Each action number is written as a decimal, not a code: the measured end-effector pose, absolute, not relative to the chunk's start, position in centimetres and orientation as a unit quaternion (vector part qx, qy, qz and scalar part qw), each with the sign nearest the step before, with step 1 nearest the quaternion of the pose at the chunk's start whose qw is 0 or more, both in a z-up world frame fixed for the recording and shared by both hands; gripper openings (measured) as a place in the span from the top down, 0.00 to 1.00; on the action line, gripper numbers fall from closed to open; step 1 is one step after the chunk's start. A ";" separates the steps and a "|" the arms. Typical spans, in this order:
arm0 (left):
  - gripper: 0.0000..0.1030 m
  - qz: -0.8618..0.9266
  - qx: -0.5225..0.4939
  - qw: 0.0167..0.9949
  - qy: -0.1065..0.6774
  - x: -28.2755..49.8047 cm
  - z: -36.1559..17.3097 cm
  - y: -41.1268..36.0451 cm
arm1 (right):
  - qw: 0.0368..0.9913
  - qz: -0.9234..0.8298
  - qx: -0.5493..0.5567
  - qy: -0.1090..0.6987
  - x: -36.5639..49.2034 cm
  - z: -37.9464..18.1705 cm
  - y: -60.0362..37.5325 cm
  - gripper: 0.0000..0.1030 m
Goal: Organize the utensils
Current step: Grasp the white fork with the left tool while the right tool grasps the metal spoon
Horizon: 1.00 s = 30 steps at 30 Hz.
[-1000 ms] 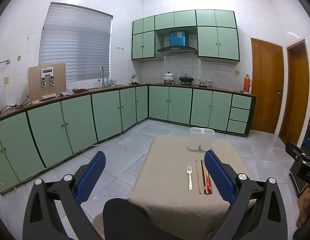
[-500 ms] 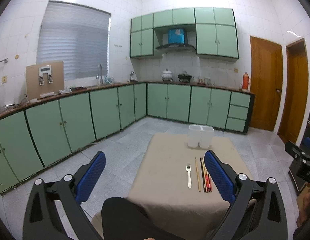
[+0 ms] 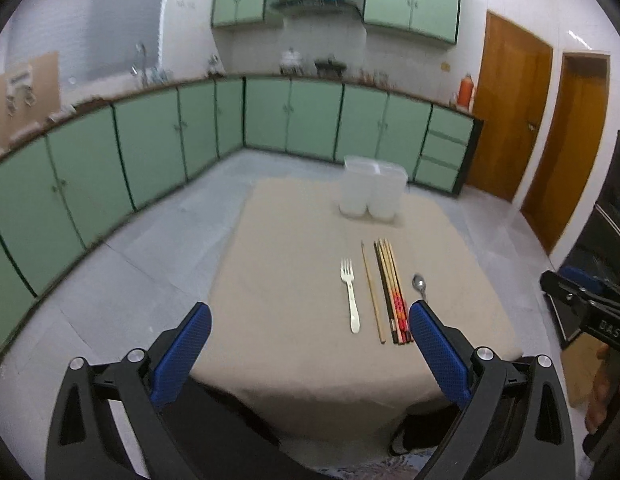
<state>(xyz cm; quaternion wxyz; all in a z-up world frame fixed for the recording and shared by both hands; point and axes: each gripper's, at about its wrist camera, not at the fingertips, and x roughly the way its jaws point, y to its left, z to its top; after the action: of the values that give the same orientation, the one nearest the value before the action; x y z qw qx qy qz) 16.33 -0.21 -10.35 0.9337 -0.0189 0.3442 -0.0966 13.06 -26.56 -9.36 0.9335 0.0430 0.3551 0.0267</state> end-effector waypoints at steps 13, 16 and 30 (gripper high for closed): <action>0.25 -0.160 0.000 0.880 0.448 27.6 -19.5 -5.4 | 0.853 0.055 0.080 0.513 25.1 -20.3 -28.8 0.61; 0.25 -0.166 0.006 0.871 0.462 30.1 -21.0 -6.7 | 0.839 0.057 0.085 0.534 27.6 -22.5 -29.3 0.61; 0.30 -0.172 0.054 0.811 0.556 38.3 -28.3 -11.5 | 0.809 0.058 0.080 0.580 33.5 -26.7 -31.1 0.61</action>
<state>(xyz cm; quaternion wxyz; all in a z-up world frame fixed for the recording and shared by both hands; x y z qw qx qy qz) 38.29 -11.47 -28.26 0.8112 0.0542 0.5564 -0.1717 33.47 -31.13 -26.75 0.8088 0.0800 0.5797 0.0579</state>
